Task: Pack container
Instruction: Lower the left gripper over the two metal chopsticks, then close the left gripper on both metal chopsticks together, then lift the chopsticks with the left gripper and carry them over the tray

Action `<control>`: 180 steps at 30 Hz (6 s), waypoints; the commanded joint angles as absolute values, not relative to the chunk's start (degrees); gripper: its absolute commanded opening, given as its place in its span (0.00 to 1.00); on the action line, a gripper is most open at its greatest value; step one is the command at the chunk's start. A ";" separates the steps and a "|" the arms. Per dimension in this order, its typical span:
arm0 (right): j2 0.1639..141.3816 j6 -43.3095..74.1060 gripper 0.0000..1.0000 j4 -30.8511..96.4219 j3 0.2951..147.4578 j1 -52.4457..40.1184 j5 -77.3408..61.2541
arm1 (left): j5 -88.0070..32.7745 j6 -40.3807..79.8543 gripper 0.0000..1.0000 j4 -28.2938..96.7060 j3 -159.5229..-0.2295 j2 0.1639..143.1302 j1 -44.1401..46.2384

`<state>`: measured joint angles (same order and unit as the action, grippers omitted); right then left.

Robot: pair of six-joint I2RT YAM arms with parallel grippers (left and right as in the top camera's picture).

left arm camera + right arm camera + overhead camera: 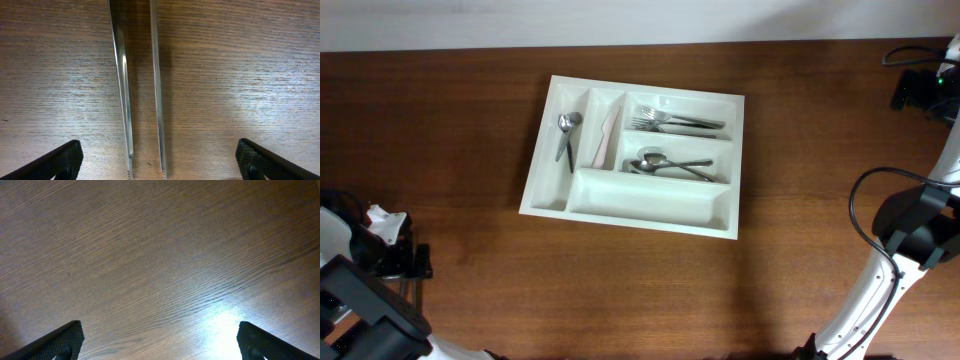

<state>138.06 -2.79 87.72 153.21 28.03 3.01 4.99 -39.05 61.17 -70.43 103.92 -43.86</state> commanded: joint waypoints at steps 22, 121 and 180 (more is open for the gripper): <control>138.39 -2.26 0.99 87.53 152.99 27.77 3.29 | 9.50 -39.94 0.99 54.35 -63.72 104.01 -44.05; 138.39 -2.28 0.99 87.53 152.99 27.77 3.29 | 0.78 -34.06 0.02 40.40 -63.09 106.06 -43.27; 138.39 -2.28 0.99 87.55 152.99 27.77 3.29 | -29.93 60.31 0.02 49.36 -88.58 105.95 13.72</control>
<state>138.06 -2.79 87.74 153.21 28.03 3.01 -27.73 53.43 49.06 -87.44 105.67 11.20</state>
